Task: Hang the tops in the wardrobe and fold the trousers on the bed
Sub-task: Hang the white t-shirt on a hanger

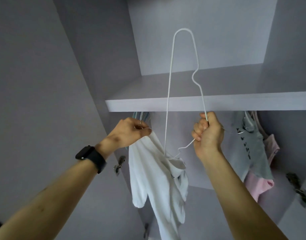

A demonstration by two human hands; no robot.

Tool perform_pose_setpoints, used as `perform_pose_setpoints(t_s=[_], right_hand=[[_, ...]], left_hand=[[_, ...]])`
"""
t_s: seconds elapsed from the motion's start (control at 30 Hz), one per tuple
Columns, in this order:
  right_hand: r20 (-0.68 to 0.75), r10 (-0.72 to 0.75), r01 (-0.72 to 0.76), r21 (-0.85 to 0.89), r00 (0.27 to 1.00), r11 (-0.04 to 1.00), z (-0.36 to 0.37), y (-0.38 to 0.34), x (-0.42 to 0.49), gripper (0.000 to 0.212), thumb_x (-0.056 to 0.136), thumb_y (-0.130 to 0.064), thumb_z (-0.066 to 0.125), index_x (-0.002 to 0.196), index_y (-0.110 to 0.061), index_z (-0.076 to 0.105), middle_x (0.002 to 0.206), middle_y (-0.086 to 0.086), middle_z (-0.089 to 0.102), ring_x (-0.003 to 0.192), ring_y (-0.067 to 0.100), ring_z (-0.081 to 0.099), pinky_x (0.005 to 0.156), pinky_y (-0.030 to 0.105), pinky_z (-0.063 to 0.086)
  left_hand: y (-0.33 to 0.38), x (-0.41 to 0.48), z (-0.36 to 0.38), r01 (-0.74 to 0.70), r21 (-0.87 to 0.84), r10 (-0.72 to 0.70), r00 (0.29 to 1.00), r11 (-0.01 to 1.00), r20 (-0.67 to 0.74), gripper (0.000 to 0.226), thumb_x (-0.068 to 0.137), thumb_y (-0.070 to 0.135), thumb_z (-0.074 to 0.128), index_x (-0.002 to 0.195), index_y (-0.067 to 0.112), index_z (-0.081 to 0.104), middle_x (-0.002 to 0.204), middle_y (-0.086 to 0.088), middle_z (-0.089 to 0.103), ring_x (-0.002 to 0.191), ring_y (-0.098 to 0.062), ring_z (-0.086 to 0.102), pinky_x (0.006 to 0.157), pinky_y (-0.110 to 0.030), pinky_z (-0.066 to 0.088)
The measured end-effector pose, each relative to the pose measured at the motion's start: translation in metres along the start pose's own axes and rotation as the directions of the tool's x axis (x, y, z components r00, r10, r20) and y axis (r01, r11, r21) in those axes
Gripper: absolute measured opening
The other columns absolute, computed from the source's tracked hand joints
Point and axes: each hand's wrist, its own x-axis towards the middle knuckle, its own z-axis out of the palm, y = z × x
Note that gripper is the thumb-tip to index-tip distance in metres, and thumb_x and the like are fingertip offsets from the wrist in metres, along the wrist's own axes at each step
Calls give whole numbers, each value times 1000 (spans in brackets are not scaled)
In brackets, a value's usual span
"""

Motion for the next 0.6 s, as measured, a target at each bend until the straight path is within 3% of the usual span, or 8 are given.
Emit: perform_pose_setpoints(t_s=[0.23,0.6], right_hand=[[65,-10,12,-29,998,1000,9,2,1,27,93,-7,43,68,-14,51,47,-9,25,40,7,16,43,23,6],[72,9,-13,51,997,999,9,-16,8,22,94,-13,42,73,-17,50,49,-9,25,43,8,14,38,22,10]], left_hand=[[2,-9,-16,-14,-50,11,998,999,-69,10,88,45,71,88,37,77,93,19,73,92,3,63,75,-10,44],[16,-17,-19,-53,28,55,996,998,-76,13,87,42,71,76,36,74,80,23,69,80,10,60,64,-4,39]])
